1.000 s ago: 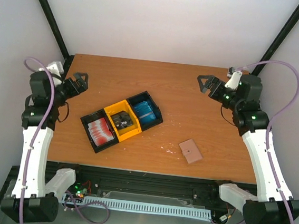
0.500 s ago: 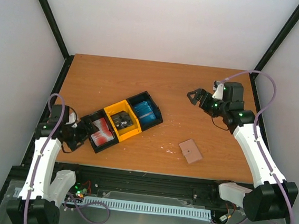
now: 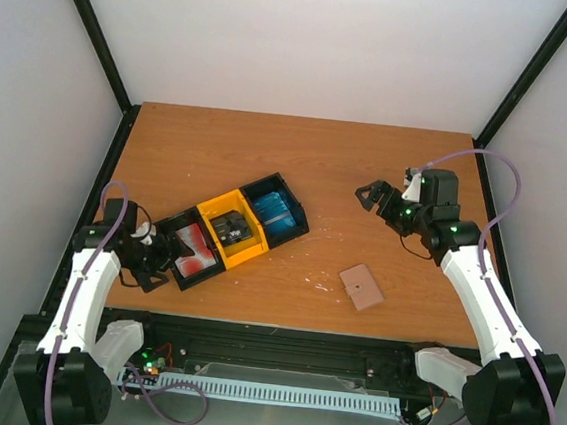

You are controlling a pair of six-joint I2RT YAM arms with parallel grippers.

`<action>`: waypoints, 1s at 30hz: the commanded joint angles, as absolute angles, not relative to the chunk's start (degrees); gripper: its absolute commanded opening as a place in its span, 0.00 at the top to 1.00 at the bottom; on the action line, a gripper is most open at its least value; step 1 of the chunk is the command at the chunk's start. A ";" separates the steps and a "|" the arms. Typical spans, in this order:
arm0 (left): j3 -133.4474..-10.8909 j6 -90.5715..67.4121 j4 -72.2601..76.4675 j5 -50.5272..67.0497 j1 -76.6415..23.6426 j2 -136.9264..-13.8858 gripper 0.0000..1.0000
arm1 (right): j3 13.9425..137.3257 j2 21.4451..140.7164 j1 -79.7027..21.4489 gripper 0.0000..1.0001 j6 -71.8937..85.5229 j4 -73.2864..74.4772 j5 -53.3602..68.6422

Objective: Put the credit cards into the card holder
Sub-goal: Adjust the storage box at the center of the board.

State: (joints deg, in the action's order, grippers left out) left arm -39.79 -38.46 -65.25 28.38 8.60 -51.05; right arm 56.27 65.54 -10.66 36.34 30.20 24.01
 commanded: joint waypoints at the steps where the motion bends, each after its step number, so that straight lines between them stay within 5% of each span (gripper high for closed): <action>1: -39.31 -41.83 -61.49 30.49 8.92 -51.83 0.06 | 55.81 63.40 -11.11 0.00 37.84 29.22 22.49; 30: -47.69 -38.32 -35.31 41.19 8.22 -78.22 0.12 | 54.97 69.85 -11.08 0.05 38.49 36.89 16.64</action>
